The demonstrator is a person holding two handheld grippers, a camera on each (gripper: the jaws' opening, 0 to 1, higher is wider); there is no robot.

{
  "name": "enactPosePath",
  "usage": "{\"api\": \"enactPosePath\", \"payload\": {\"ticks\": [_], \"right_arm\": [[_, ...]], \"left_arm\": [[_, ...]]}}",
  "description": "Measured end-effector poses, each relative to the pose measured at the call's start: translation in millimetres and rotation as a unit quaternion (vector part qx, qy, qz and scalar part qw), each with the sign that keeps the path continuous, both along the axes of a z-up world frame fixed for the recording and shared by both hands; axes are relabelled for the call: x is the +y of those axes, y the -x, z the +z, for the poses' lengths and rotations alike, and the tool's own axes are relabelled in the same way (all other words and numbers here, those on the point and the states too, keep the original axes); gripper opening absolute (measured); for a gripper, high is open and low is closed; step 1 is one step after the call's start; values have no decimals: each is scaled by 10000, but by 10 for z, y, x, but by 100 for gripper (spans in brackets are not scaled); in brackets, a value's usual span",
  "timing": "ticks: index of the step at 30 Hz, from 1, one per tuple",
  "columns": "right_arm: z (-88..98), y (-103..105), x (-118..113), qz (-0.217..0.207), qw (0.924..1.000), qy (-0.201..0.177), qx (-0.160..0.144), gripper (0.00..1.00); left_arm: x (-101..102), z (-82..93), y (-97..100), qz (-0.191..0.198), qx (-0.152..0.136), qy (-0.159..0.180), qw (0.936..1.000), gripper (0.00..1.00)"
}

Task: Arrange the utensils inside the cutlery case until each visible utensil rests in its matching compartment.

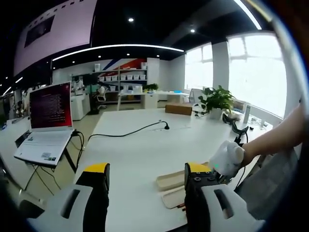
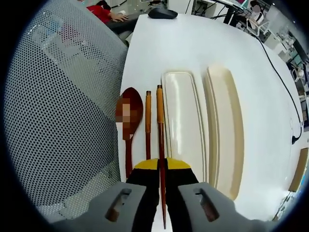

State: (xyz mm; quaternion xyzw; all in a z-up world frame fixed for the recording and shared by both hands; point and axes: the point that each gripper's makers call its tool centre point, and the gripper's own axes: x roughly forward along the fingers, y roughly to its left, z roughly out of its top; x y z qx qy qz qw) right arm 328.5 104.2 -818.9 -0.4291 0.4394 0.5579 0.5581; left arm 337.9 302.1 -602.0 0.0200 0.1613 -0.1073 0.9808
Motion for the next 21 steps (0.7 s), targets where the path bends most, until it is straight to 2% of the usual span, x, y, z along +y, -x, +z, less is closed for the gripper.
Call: {"api": "enactPosePath", "payload": {"ticks": [21], "right_arm": [[200,-35,32,56,9999,-126,-28,0]], "left_arm": [[-18,8,5,-2,-2,8,10000,64]]}}
